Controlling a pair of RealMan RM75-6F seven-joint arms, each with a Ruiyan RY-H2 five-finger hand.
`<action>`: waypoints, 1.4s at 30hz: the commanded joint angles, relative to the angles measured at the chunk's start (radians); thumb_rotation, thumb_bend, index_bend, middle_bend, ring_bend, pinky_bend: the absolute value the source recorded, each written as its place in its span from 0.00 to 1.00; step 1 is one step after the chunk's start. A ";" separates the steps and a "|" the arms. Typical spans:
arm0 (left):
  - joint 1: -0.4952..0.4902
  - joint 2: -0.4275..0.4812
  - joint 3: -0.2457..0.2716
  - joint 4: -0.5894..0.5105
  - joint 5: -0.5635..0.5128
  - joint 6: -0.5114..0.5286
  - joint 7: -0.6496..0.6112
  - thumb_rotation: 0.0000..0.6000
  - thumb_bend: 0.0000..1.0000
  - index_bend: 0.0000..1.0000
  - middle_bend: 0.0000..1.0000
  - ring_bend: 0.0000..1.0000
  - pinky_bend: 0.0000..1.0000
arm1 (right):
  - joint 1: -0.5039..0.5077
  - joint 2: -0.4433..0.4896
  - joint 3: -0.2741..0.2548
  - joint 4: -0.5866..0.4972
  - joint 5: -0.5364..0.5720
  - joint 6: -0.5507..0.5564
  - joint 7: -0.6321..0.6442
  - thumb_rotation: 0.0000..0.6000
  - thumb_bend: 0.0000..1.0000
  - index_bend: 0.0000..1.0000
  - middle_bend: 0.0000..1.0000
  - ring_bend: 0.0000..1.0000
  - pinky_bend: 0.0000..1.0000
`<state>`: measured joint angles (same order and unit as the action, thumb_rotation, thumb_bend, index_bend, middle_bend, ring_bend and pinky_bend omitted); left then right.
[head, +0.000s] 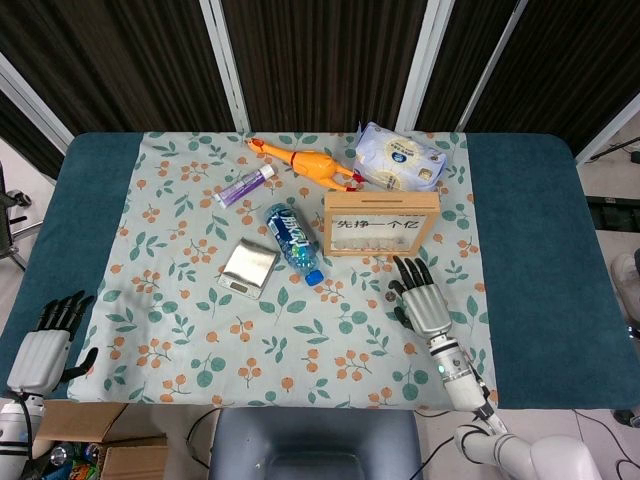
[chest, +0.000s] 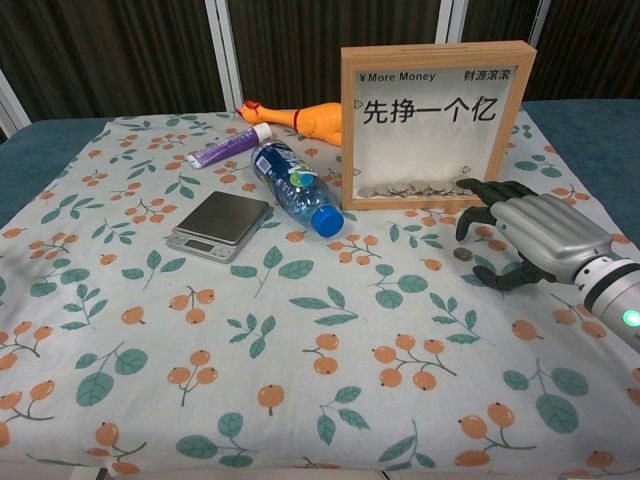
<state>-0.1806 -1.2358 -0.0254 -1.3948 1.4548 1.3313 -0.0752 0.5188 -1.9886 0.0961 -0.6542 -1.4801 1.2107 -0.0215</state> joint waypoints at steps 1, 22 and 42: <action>0.000 0.000 0.000 0.000 0.000 0.000 0.000 1.00 0.37 0.00 0.00 0.00 0.00 | 0.004 -0.005 0.000 0.007 -0.002 -0.003 0.005 1.00 0.40 0.50 0.05 0.00 0.00; -0.001 0.006 0.002 0.000 0.003 -0.003 -0.005 1.00 0.37 0.00 0.00 0.00 0.00 | 0.011 -0.014 0.002 0.020 0.005 -0.035 0.000 1.00 0.40 0.53 0.05 0.00 0.00; -0.008 0.016 0.004 -0.013 0.000 -0.017 0.001 1.00 0.38 0.00 0.00 0.00 0.00 | 0.034 0.030 0.020 -0.045 0.028 -0.092 -0.026 1.00 0.40 0.62 0.06 0.00 0.00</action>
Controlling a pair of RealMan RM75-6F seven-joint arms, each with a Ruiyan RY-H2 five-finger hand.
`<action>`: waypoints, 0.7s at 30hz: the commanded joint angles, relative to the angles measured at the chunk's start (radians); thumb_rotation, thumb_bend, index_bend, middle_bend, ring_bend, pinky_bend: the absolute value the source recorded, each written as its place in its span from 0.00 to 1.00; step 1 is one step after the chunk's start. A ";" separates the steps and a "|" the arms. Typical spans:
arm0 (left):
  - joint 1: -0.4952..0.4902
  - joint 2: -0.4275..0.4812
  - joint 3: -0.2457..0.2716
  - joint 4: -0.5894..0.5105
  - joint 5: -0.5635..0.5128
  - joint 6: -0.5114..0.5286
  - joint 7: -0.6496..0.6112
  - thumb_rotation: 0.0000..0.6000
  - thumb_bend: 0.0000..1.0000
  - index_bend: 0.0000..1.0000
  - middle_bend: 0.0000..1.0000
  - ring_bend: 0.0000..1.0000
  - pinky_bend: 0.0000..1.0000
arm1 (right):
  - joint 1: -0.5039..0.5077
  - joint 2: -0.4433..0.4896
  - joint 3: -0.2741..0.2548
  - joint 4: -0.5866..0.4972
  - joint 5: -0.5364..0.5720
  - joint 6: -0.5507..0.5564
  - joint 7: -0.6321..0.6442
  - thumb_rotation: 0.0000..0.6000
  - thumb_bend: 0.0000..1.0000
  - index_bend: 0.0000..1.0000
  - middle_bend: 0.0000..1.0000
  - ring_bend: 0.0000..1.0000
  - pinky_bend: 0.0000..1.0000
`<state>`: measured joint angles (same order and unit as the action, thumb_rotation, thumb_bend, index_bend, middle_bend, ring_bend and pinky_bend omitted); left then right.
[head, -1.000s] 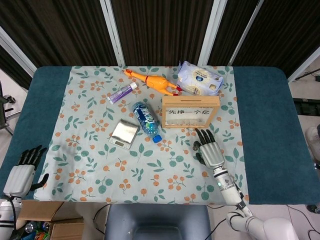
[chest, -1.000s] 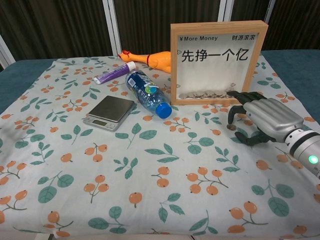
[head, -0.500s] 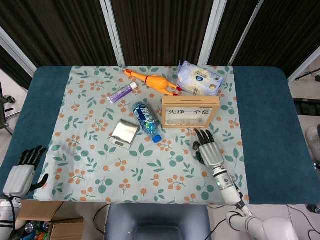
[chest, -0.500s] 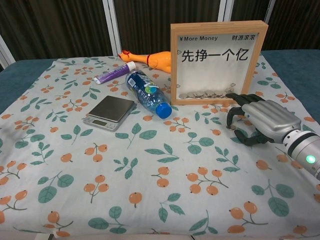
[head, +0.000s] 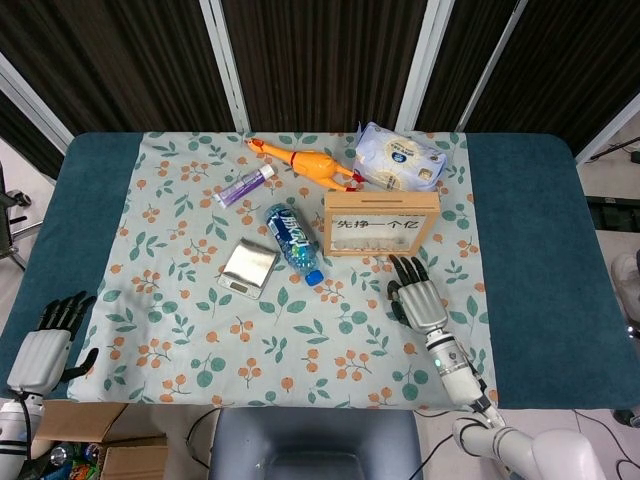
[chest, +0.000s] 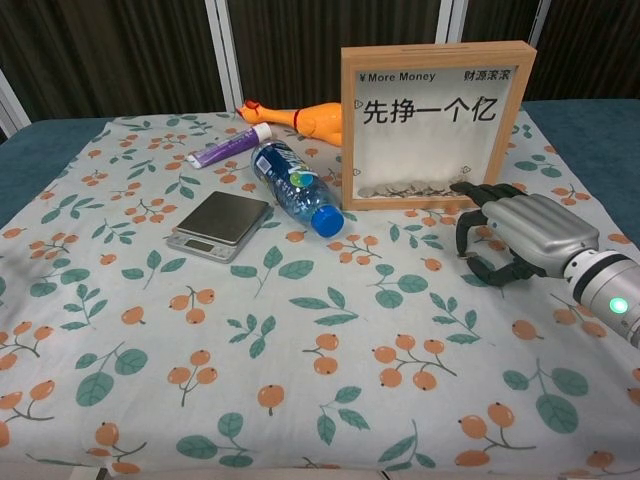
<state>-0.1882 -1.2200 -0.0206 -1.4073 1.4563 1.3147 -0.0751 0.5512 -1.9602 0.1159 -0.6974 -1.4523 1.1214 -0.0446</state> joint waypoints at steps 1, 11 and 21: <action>0.000 0.000 -0.001 -0.001 -0.002 -0.001 0.002 1.00 0.38 0.00 0.00 0.00 0.00 | 0.002 0.002 -0.001 -0.002 0.001 -0.004 -0.006 1.00 0.40 0.63 0.06 0.00 0.00; 0.001 -0.001 -0.002 -0.001 -0.005 0.002 0.004 1.00 0.38 0.00 0.00 0.00 0.00 | 0.000 -0.003 -0.008 0.010 -0.009 0.014 -0.008 1.00 0.40 0.68 0.06 0.00 0.00; 0.005 0.004 0.001 -0.005 -0.003 0.004 -0.007 1.00 0.38 0.00 0.00 0.00 0.00 | -0.001 -0.011 -0.015 0.029 -0.021 0.033 0.012 1.00 0.40 0.68 0.09 0.00 0.00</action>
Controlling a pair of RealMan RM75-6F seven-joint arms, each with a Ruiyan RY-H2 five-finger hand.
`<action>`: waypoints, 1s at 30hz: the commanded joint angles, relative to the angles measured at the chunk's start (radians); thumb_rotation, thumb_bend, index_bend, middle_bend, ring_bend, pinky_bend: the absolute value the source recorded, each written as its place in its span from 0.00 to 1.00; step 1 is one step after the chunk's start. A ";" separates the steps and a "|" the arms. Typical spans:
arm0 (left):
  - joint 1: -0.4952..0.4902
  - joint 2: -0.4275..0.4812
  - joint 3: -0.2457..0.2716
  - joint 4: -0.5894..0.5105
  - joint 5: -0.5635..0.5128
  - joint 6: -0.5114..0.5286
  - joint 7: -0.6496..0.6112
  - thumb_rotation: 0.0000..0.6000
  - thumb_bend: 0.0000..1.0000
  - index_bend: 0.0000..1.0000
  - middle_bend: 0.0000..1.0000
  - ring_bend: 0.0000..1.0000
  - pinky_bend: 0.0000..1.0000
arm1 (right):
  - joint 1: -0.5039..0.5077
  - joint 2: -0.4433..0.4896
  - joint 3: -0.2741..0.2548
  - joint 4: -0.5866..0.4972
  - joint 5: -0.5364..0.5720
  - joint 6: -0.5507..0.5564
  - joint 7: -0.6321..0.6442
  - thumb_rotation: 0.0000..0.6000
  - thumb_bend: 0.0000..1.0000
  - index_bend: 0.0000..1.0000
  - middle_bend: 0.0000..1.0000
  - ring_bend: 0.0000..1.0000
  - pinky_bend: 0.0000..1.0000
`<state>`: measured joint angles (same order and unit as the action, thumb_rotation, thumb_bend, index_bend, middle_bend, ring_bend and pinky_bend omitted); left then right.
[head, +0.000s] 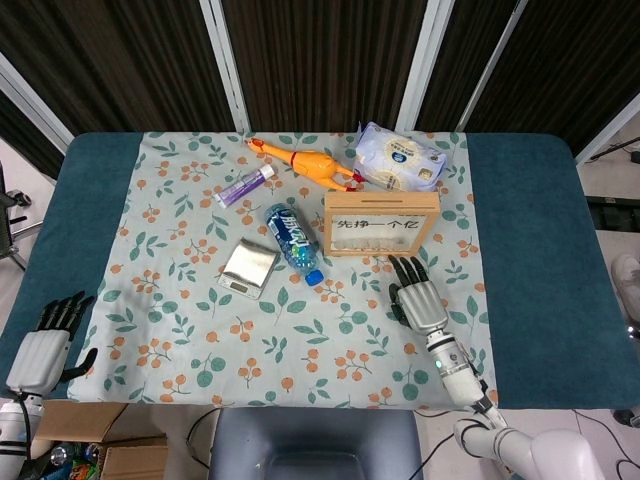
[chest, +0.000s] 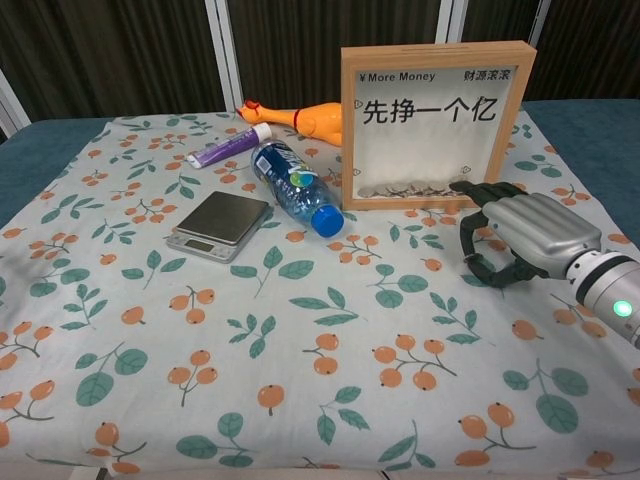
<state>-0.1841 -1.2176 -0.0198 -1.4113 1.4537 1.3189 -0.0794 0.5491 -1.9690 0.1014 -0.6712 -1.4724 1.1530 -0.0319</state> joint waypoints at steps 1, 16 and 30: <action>0.001 0.003 0.000 -0.002 0.000 0.000 -0.003 1.00 0.38 0.00 0.00 0.00 0.00 | 0.001 -0.003 -0.001 0.004 -0.001 0.002 -0.001 1.00 0.40 0.68 0.09 0.00 0.00; 0.004 0.009 0.001 -0.013 0.004 0.008 -0.002 1.00 0.38 0.00 0.00 0.00 0.00 | 0.002 -0.008 -0.008 0.017 -0.014 0.016 0.024 1.00 0.40 0.60 0.09 0.00 0.00; 0.002 0.014 0.006 -0.010 0.012 0.000 -0.032 1.00 0.38 0.00 0.00 0.00 0.00 | -0.001 -0.011 -0.002 0.029 -0.014 0.035 0.019 1.00 0.40 0.66 0.11 0.00 0.00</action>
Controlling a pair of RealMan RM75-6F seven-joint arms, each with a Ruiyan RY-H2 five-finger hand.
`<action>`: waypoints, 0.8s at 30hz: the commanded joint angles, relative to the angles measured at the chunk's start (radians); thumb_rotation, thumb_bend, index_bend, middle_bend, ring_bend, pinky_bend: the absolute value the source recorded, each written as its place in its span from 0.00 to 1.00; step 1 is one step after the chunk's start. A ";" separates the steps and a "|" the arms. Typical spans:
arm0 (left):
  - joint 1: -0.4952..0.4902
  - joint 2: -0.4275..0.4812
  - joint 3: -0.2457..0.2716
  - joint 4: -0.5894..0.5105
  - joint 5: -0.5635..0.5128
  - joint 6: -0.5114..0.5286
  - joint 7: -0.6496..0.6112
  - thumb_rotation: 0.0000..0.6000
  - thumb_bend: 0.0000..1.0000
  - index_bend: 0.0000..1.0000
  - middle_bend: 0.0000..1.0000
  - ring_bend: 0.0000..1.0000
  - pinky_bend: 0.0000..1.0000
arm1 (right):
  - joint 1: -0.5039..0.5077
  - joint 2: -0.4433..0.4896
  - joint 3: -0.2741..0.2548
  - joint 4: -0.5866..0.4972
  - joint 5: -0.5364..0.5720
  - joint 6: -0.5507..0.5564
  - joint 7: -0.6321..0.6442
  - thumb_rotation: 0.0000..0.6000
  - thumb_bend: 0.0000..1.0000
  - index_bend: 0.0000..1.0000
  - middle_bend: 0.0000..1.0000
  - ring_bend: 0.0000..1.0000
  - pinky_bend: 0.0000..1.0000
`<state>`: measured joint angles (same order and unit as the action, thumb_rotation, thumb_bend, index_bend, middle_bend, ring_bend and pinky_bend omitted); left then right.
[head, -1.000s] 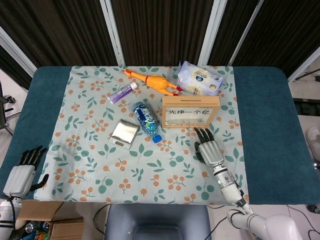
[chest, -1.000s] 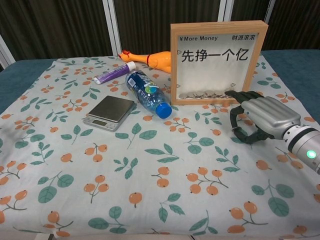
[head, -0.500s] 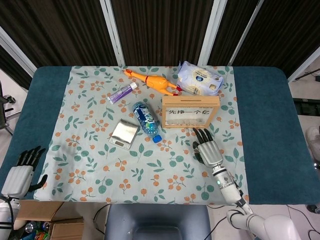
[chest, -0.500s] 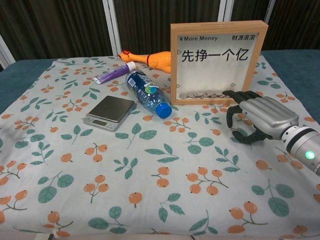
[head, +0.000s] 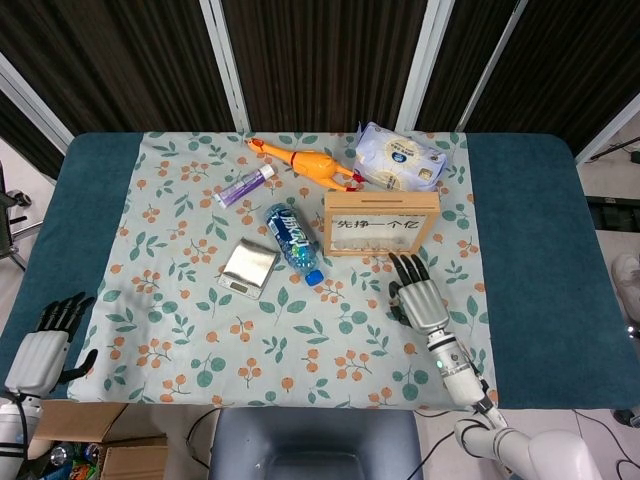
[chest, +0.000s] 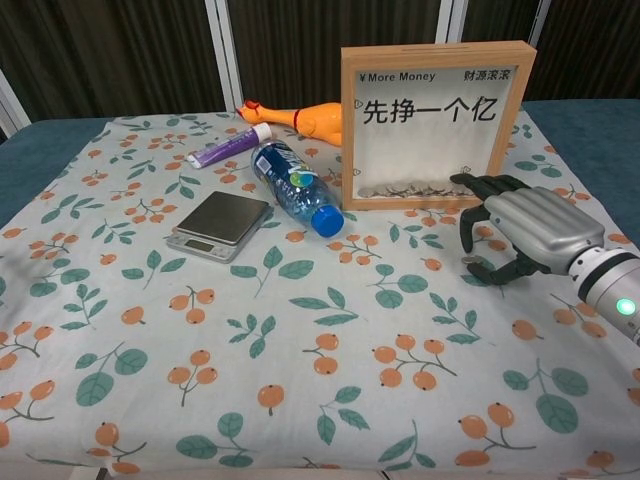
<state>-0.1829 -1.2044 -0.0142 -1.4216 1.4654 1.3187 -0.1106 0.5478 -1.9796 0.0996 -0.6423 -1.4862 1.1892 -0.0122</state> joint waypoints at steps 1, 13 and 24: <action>0.001 0.001 0.001 0.000 0.000 0.001 -0.001 1.00 0.38 0.00 0.00 0.00 0.00 | 0.001 0.000 0.000 0.001 0.000 -0.001 -0.001 1.00 0.40 0.66 0.11 0.00 0.00; 0.006 0.000 0.003 0.008 -0.003 0.002 -0.009 1.00 0.38 0.00 0.00 0.00 0.00 | 0.012 -0.006 -0.003 0.028 -0.007 -0.008 0.010 1.00 0.54 0.67 0.12 0.00 0.00; 0.006 -0.002 0.002 0.013 -0.003 0.000 -0.011 1.00 0.38 0.00 0.00 0.00 0.00 | 0.017 -0.008 0.000 0.036 -0.006 -0.006 0.028 1.00 0.59 0.69 0.14 0.00 0.00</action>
<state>-0.1772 -1.2067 -0.0120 -1.4089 1.4620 1.3190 -0.1216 0.5648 -1.9875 0.0994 -0.6068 -1.4927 1.1833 0.0162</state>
